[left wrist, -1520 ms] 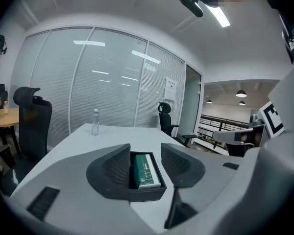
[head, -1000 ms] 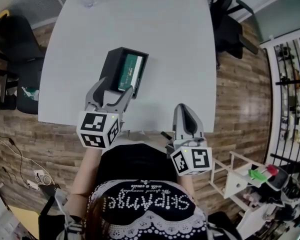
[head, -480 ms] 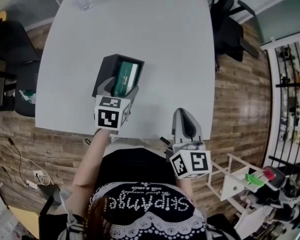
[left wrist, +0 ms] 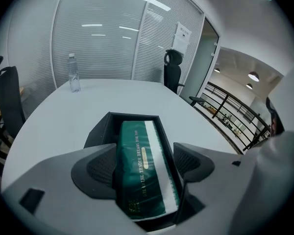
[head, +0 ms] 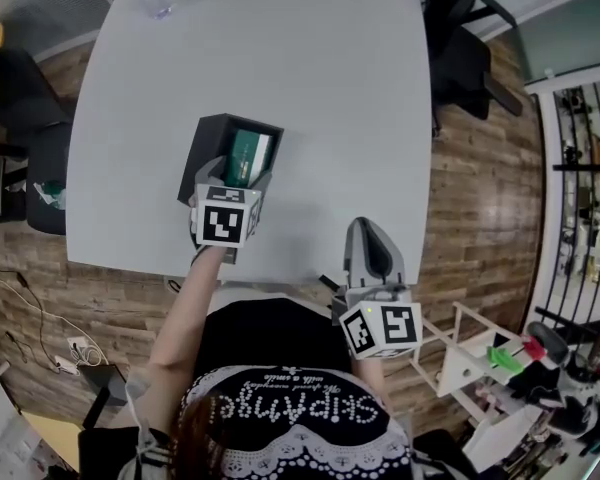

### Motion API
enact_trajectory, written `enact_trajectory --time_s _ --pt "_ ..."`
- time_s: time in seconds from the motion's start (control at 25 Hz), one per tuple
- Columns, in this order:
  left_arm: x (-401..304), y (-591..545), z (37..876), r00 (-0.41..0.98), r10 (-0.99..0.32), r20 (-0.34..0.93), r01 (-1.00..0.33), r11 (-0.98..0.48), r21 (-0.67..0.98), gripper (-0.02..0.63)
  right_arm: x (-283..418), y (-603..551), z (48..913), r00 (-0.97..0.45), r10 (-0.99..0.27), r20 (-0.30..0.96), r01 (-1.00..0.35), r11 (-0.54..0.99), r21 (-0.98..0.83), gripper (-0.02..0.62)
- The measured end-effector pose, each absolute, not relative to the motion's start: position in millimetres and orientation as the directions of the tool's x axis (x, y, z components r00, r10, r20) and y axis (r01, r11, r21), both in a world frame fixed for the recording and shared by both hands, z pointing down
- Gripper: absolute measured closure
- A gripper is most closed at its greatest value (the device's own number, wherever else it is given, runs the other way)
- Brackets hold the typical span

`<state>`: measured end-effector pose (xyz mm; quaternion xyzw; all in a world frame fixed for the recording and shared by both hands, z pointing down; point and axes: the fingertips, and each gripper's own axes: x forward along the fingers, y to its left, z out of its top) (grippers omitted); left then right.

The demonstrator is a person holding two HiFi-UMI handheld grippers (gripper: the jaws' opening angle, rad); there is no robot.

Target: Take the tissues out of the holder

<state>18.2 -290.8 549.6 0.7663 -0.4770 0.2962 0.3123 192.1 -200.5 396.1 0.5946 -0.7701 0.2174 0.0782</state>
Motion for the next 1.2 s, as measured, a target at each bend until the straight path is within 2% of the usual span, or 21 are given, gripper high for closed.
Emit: enact_trajectory --time_s 0.56,0.76,1.04,1.2 --pt "10.3 -289.4 571.9 0.345 -0.452 0.823 -0.927 -0.299 0.224 0.244 183.5 -210.2 400.2 -0.297 -0.871 0.392 -0.945 0.210 -0.249 0.558" --pt "12.9 -290.9 574.4 0.347 -0.408 0.844 -0.927 -0.287 0.242 0.268 182.7 -209.8 400.0 -0.302 -0.869 0.392 -0.944 0.215 -0.251 0.557" --pt "13.2 -289.9 574.4 0.348 -0.429 0.833 -0.928 -0.287 0.239 0.291 181.7 -207.2 400.2 -0.299 -0.872 0.388 -0.945 0.214 -0.249 0.557" --pt "9.9 -295.5 566.5 0.324 -0.450 0.832 -0.927 -0.326 0.184 0.298 182.2 -205.4 399.0 -0.294 -0.873 0.390 -0.947 0.210 -0.245 0.557"
